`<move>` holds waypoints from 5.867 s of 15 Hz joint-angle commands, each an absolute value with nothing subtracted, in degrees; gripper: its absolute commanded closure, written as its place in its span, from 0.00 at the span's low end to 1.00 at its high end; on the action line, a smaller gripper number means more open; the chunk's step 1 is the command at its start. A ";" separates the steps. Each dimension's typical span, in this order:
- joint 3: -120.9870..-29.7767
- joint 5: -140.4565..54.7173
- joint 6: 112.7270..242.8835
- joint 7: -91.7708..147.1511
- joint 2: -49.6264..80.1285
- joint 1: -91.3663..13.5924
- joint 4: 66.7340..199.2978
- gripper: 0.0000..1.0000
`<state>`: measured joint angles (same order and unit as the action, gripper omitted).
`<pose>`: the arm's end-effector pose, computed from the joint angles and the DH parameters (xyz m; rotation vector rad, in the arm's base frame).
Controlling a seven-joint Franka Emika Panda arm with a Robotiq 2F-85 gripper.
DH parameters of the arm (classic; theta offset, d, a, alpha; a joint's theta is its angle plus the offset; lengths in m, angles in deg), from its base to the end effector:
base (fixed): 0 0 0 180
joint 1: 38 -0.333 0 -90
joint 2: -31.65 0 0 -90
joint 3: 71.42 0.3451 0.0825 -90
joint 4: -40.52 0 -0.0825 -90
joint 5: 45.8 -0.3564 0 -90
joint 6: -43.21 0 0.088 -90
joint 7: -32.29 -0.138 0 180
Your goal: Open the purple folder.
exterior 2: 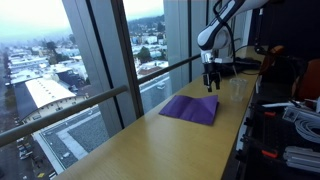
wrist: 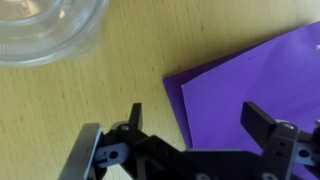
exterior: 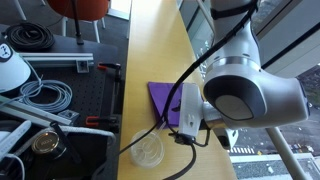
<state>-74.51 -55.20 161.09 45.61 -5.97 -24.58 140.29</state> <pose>0.5946 -0.1602 0.1909 -2.9203 0.2220 0.4461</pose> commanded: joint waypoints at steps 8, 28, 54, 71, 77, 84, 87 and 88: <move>-72.33 -56.65 160.94 46.05 -9.63 -23.91 139.16 0.00; -79.19 -27.20 176.60 35.80 14.30 -37.28 159.36 1.00; -71.05 60.32 186.46 -45.78 38.28 -40.41 196.25 1.00; -66.54 48.74 187.99 -46.22 37.18 -45.19 197.50 1.00; -65.76 44.20 190.28 -46.59 38.15 -46.11 196.61 0.68; -68.25 36.81 197.84 -40.76 40.93 -44.20 195.85 0.16; -72.19 25.63 208.92 -28.87 41.30 -41.90 195.58 0.00; -73.35 21.04 212.16 -24.54 40.30 -41.25 195.49 0.00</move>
